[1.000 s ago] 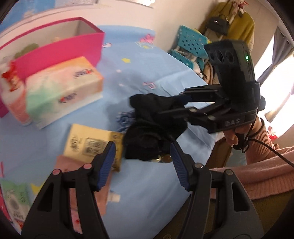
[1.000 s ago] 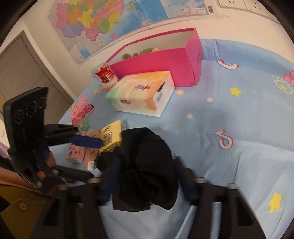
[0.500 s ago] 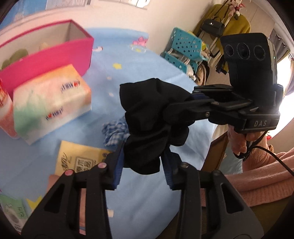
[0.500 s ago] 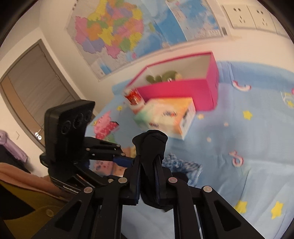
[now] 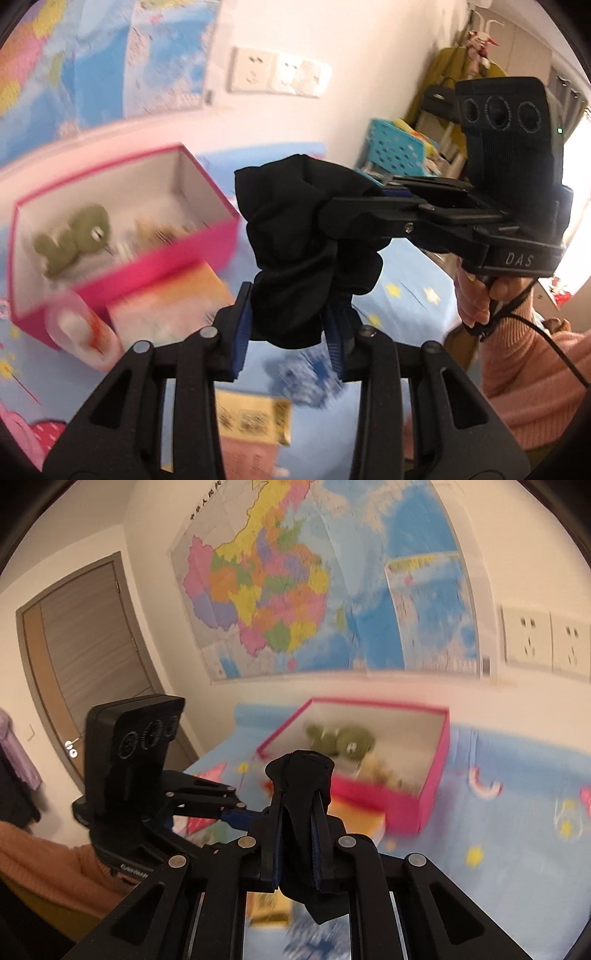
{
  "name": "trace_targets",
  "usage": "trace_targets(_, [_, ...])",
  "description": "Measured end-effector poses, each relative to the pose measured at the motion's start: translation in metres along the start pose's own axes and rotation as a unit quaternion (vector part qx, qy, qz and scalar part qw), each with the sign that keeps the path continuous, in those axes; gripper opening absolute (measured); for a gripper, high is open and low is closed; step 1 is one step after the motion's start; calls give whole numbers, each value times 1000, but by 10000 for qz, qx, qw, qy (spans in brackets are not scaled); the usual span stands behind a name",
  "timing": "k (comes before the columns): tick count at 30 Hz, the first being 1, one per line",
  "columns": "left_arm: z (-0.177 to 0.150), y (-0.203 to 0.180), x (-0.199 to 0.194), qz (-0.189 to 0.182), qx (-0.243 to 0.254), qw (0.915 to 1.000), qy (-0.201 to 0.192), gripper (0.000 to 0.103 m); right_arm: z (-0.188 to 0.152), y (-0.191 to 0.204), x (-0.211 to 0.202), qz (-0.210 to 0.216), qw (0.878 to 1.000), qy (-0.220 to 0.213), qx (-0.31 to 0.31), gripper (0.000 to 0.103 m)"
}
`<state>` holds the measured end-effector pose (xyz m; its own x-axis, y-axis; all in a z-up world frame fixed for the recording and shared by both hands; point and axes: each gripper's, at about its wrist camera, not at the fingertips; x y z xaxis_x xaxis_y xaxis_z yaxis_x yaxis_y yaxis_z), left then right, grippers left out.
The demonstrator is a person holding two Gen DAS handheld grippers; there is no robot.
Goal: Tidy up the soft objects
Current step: 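Carry the black cloth into the pink box and open both grippers, then move both grippers back to the blue checkered scrunchie on the sheet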
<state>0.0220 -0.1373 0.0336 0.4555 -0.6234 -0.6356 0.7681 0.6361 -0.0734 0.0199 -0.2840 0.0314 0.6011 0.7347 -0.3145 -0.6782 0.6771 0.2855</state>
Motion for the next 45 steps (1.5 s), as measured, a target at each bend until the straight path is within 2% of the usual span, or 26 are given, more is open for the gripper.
trace_targets(7, [46, 44, 15, 666, -282, 9974, 31, 38, 59, -16, 37, -153, 9995, -247, -128, 11])
trace_targets(9, [55, 59, 22, 801, -374, 9960, 92, 38, 75, -22, 53, -324, 9988, -306, -197, 11])
trace_targets(13, [70, 91, 44, 907, -673, 9931, 325, 38, 94, -41, 84, -493, 9985, -226, -93, 11])
trace_targets(18, [70, 119, 74, 1004, -1038, 9872, 674, 38, 104, -72, 126, -798, 9967, -59, 110, 11])
trace_targets(19, [69, 122, 80, 1056, -1079, 9858, 739, 39, 104, -75, 132, -853, 9963, -10, 134, 11])
trace_targets(20, [67, 124, 84, 1107, -1101, 9844, 807, 44, 103, -82, 140, -1023, 9946, 36, 173, 12])
trace_targets(22, [66, 127, 89, 1200, -1140, 9823, 875, 55, 103, -90, 151, -1210, 9924, 81, 228, 18])
trace_targets(23, [65, 129, 91, 1250, -1161, 9814, 885, 58, 102, -96, 157, -1348, 9905, 122, 263, 25])
trace_targets(25, [63, 131, 92, 1290, -1180, 9806, 883, 58, 98, -100, 158, -1630, 9862, 98, 278, 27])
trace_targets(26, [61, 131, 91, 1325, -1193, 9801, 869, 58, 97, -103, 158, -1640, 9858, 148, 343, 28])
trace_targets(29, [57, 127, 82, 1393, -1130, 9807, 778, 58, 89, -109, 146, -1502, 9869, 110, 578, 30])
trace_targets(34, [48, 102, 54, 1254, -816, 9875, 490, 58, 70, -97, 118, -1340, 9899, 92, 444, 36])
trace_targets(37, [38, 80, 36, 1093, -579, 9918, 332, 58, 56, -84, 95, -1090, 9934, 91, 351, 38])
trace_targets(39, [29, 69, 25, 1002, -445, 9936, 275, 58, 43, -73, 83, -923, 9953, 130, 268, 43])
trace_targets(45, [3, 46, 11, 630, -366, 9972, 186, 58, 4, -48, 56, -645, 9975, 284, 58, 46])
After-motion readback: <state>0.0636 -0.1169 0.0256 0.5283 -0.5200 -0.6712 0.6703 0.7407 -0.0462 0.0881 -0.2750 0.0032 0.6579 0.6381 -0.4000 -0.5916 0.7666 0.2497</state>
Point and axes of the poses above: each gripper's, at about its wrist camera, not at the fingertips, and x roughly the way its jaws point, y to its left, z to its top, and after that the axes turned 9 degrees about x, right-handed
